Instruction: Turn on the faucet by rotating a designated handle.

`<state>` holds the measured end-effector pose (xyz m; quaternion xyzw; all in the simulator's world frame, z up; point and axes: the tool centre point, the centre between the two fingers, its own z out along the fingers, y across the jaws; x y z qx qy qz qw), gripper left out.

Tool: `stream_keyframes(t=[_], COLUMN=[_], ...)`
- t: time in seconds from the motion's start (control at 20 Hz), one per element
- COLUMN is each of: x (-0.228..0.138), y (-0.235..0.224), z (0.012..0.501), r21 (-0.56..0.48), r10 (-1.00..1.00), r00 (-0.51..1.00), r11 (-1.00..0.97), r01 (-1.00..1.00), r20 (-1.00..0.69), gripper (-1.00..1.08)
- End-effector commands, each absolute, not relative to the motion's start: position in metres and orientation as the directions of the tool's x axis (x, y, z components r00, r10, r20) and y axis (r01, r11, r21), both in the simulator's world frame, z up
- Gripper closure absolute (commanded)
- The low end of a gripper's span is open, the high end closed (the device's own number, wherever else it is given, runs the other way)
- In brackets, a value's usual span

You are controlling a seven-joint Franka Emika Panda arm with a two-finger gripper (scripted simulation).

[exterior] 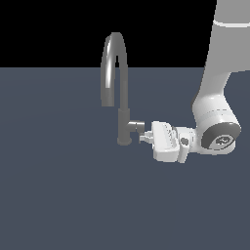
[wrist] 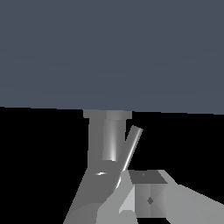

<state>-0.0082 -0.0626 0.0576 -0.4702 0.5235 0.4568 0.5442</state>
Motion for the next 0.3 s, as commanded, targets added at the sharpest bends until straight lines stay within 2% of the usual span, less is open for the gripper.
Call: stream_keyframes(t=[0.0,0.25], x=[-0.006,-0.001], y=[-0.056,-0.056], z=[0.038,0.025], r21=[-0.01,0.002], r10=[0.004,0.001], r00=[0.011,-0.002], r11=[0.141,0.143], r01=[-0.99,-0.99], r20=[-1.0,-1.0], gripper=[1.08,1.08])
